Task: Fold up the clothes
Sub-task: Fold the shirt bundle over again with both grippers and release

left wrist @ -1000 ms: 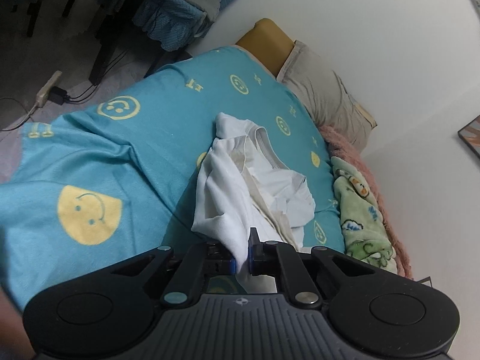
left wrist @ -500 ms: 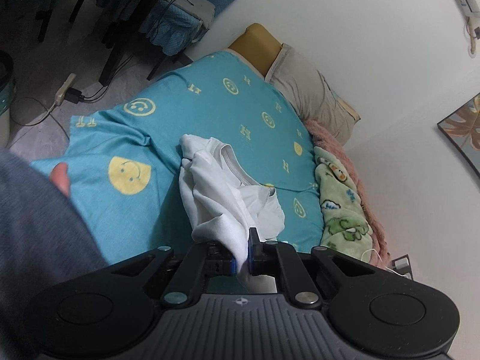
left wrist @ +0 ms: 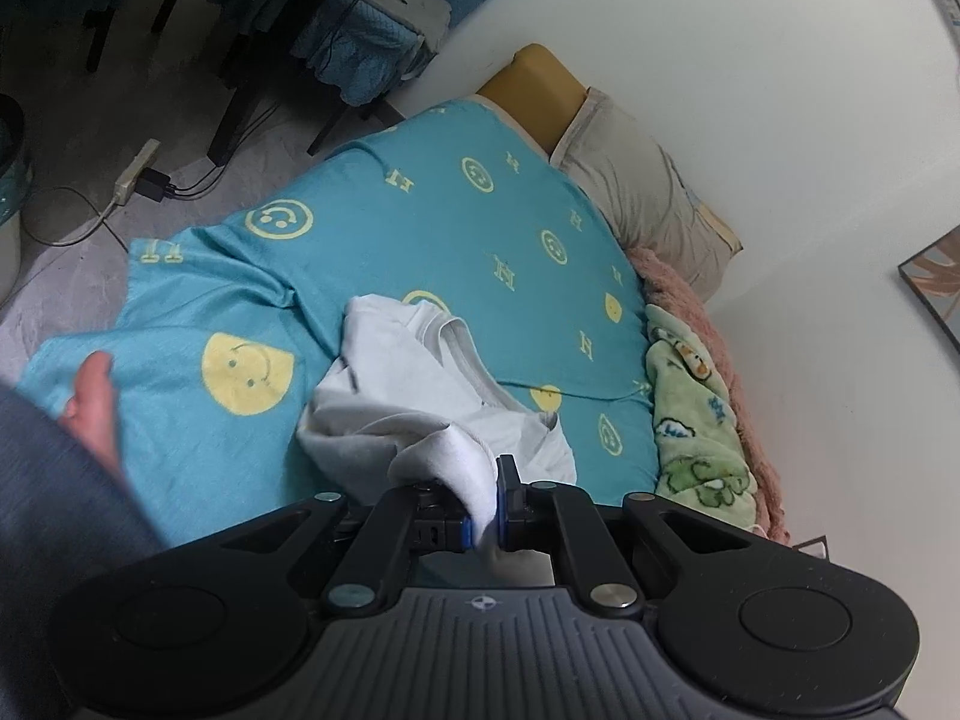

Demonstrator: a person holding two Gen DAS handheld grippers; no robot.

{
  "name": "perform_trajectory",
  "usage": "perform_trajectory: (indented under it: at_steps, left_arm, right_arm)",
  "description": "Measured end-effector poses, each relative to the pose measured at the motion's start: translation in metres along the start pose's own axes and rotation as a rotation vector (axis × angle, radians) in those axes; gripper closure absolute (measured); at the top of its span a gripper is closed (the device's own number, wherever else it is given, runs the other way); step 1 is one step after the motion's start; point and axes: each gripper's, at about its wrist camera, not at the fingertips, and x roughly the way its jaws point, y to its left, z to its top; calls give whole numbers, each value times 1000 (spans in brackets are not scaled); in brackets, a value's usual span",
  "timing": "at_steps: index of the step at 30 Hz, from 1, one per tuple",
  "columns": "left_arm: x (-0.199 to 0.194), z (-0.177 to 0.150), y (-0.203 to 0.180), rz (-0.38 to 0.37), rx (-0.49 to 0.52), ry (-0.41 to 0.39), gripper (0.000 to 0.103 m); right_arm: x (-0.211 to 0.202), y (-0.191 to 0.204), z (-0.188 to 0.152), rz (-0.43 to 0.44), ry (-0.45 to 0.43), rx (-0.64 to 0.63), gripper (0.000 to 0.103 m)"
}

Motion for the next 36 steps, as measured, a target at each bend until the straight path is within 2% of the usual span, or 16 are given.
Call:
perform_trajectory:
  at_steps: [8, 11, 14, 18, 23, 30, 36]
  left_arm:
    - [83, 47, -8, 31, 3, 16, 94]
    - [108, 56, -8, 15, 41, 1, 94]
    - [133, 59, 2, 11, 36, -3, 94]
    - [163, 63, 20, -17, 6, -8, 94]
    - [193, 65, 40, -49, -30, -21, 94]
    - [217, 71, 28, -25, 32, -53, 93]
    - [242, 81, 14, 1, 126, -60, 93]
  right_arm:
    - [83, 2, 40, -42, 39, 10, 97]
    - [113, -4, 55, -47, 66, 22, 96]
    - [141, -17, 68, -46, 111, 65, 96]
    - [168, -38, 73, -23, 154, 111, 96]
    - [186, -69, 65, 31, 162, 160, 95]
    - [210, -54, 77, 1, 128, 29, 95]
    - [239, -56, 89, 0, 119, 2, 95]
